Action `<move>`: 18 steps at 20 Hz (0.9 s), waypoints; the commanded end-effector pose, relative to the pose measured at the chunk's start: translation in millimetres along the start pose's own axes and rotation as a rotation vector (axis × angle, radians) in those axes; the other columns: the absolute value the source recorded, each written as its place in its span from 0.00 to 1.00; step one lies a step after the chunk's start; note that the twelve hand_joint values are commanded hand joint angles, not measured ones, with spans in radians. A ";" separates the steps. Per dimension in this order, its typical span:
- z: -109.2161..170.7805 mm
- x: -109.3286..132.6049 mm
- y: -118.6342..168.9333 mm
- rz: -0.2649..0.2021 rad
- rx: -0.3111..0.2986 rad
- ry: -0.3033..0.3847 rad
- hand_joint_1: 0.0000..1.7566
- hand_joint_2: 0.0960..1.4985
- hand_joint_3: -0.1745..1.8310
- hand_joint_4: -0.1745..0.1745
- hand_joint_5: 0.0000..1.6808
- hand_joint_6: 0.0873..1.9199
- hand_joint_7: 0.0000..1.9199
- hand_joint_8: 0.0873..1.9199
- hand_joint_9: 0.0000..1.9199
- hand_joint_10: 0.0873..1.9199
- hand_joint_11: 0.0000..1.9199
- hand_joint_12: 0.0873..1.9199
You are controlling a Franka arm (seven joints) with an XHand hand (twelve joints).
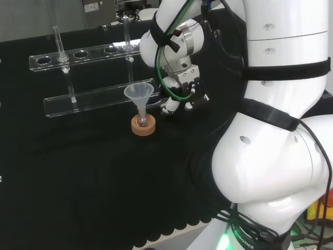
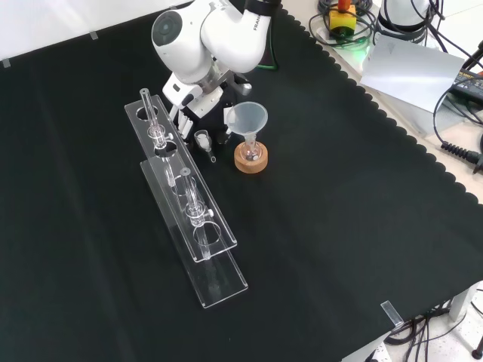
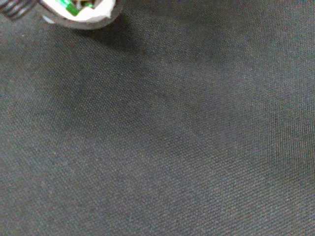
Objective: Pick up the weighing funnel.
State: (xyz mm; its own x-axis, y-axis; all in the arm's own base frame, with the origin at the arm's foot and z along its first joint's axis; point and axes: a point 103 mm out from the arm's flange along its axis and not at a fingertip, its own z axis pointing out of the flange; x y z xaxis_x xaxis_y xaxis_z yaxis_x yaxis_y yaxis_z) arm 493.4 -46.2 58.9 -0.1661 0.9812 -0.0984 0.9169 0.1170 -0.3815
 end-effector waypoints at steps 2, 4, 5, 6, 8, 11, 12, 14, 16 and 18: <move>-1.6 -1.3 2.1 0.007 -0.004 -0.016 0.45 0.45 0.36 0.40 0.38 0.32 0.37 0.35 0.48 0.25 0.28 0.65; -1.7 -1.1 2.5 0.012 -0.007 -0.018 0.46 0.46 0.37 0.41 0.40 0.32 0.37 0.35 0.49 0.25 0.28 0.65; -1.7 -0.9 2.7 0.013 -0.009 -0.021 0.46 0.47 0.37 0.41 0.40 0.33 0.37 0.35 0.49 0.25 0.28 0.65; -1.7 -0.9 2.8 0.014 -0.010 -0.020 0.46 0.48 0.37 0.42 0.41 0.33 0.37 0.36 0.49 0.25 0.28 0.65; -2.1 -1.2 2.8 0.015 -0.011 -0.020 0.45 0.49 0.36 0.44 0.43 0.33 0.38 0.35 0.49 0.25 0.29 0.65; -2.2 -0.1 2.7 0.016 -0.008 -0.026 0.45 0.52 0.36 0.47 0.45 0.34 0.38 0.35 0.49 0.24 0.29 0.64; -2.0 -0.7 2.7 0.016 -0.006 -0.026 0.45 0.52 0.36 0.47 0.46 0.34 0.38 0.35 0.49 0.24 0.29 0.64; -2.4 0.3 2.6 0.017 -0.003 -0.033 0.45 0.52 0.36 0.48 0.46 0.34 0.39 0.35 0.50 0.24 0.30 0.64; -2.0 0.9 2.6 0.018 -0.003 -0.038 0.46 0.53 0.35 0.49 0.48 0.34 0.39 0.35 0.50 0.24 0.30 0.64; -2.1 0.6 2.5 0.020 0.002 -0.049 0.50 0.58 0.30 0.69 0.52 0.41 0.40 0.35 0.51 0.24 0.30 0.64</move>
State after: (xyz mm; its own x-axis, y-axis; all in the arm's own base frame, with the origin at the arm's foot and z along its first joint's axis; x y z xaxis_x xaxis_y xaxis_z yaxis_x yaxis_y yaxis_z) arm 496.9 -44.6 60.0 -0.1628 0.9770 -0.1379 0.9212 0.1005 -0.3759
